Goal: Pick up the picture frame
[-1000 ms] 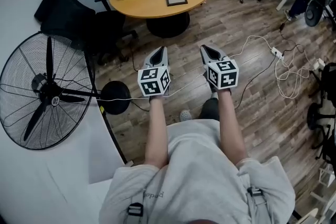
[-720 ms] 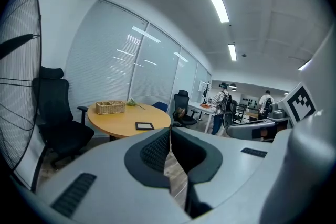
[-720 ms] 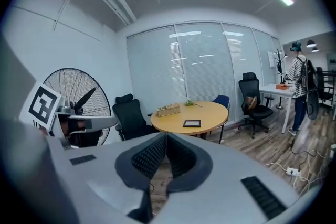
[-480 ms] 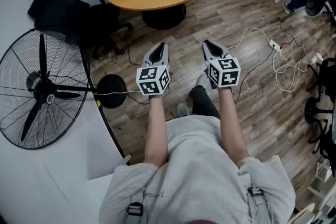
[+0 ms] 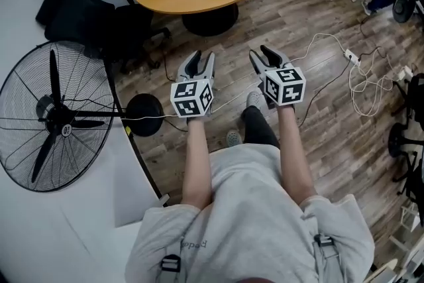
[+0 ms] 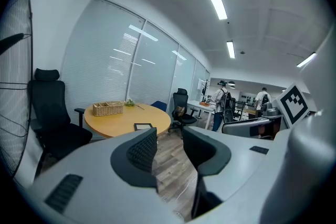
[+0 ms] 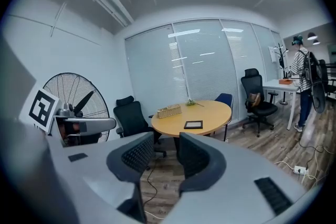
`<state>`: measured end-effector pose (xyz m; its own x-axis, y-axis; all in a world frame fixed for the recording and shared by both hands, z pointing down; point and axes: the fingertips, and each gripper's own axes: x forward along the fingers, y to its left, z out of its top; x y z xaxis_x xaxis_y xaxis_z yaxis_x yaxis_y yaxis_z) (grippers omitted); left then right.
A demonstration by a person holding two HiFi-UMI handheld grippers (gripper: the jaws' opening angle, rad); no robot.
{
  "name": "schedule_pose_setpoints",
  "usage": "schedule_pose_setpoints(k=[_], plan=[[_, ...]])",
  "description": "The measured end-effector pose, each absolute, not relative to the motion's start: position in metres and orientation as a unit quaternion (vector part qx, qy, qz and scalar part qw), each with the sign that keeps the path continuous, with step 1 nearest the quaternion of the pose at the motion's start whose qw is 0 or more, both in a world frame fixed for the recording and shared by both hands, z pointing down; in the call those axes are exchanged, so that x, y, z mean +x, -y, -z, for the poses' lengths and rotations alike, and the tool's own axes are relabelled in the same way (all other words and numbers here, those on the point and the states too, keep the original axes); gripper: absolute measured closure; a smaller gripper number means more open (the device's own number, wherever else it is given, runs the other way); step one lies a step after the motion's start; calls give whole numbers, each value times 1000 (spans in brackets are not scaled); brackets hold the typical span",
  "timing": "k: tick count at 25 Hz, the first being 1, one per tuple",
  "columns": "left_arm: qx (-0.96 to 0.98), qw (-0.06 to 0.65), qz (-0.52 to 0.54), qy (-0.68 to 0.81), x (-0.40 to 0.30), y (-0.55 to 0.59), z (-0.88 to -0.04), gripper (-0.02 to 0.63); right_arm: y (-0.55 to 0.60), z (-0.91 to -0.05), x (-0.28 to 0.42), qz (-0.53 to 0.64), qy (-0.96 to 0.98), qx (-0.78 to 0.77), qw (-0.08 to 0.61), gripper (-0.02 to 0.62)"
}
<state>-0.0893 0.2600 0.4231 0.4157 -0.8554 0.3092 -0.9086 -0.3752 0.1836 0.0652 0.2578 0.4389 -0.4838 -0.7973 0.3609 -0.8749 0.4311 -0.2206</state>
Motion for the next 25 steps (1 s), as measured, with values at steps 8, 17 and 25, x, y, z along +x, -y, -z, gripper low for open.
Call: schedule_pose_setpoints(k=[8,17,25], plan=[[820,170,-84,540,-90,-225,-419,396,-219,-440,71,-211,836,499,91,411],[797,193,-88,565,-101,-164,-434,387,-163,-449,77,-230,842,479,91,396],[779,189,-84,591,-98,-101,-426,387,-96,-442,102,-229,846,472,91,394]])
